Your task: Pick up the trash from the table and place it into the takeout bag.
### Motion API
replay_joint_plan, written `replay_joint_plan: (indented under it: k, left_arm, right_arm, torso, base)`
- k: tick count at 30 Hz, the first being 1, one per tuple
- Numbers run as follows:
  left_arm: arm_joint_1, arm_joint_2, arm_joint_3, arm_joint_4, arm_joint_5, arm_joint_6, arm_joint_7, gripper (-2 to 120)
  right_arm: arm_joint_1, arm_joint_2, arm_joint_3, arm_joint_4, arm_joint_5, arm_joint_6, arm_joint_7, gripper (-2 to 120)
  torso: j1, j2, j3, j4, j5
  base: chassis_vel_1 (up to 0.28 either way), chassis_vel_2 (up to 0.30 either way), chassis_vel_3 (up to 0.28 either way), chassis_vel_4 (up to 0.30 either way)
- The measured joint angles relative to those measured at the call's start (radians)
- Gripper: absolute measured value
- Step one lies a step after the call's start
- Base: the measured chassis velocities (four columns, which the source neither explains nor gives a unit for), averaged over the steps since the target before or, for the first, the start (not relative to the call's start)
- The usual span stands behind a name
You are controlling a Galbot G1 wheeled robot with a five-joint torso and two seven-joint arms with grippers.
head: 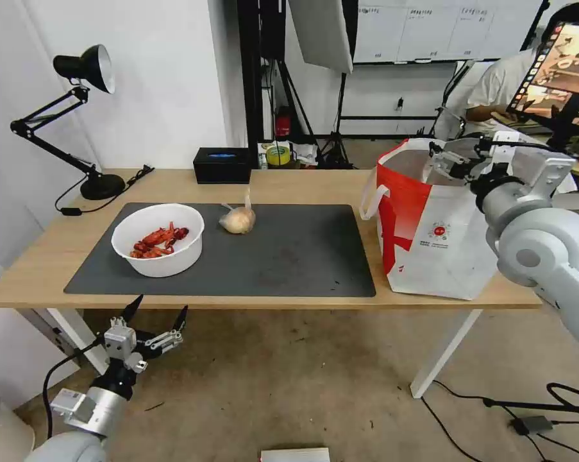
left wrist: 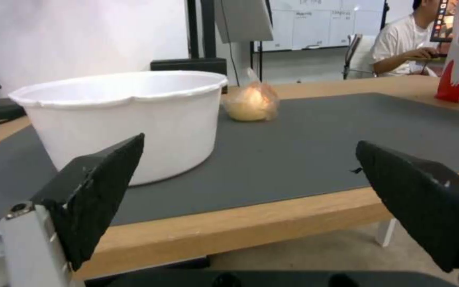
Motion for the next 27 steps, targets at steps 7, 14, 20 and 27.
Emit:
replay_joint_plan:
  k: [7, 14, 20, 27]
  left_arm:
    - [0.003, 0.003, -0.017, -0.004, -0.008, 0.0, 0.0, 100]
    - [0.005, -0.001, -0.025, -0.005, -0.009, -0.001, 0.0, 100]
    - [0.011, -0.01, -0.035, -0.005, -0.009, -0.005, 0.001, 100]
    - [0.025, -0.013, -0.06, -0.007, -0.007, -0.006, 0.002, 100]
  right_arm:
    - [-0.009, 0.008, -0.006, 0.083, 0.01, 0.085, -0.09, 100]
    - [-0.165, 0.005, -0.003, 0.212, -0.108, 0.207, -0.24, 100]
    - [-0.337, 0.026, 0.017, 0.271, -0.248, 0.248, -0.264, 100]
    - [-0.525, 0.091, 0.041, 0.277, -0.404, 0.297, -0.259, 100]
  torso:
    - [0.0, 0.0, 0.0, 0.0002, -0.0002]
    - [0.0, 0.0, 0.0, 0.0001, -0.0001]
    - [0.0, 0.0, 0.0, -0.0001, 0.0]
    - [0.0, 0.0, 0.0, 0.0001, -0.0001]
  base:
    - [0.0, 0.0, 0.0, 0.0]
    - [0.0, 0.0, 0.0, 0.0]
    - [0.0, 0.0, 0.0, 0.0]
    - [0.0, 0.0, 0.0, 0.0]
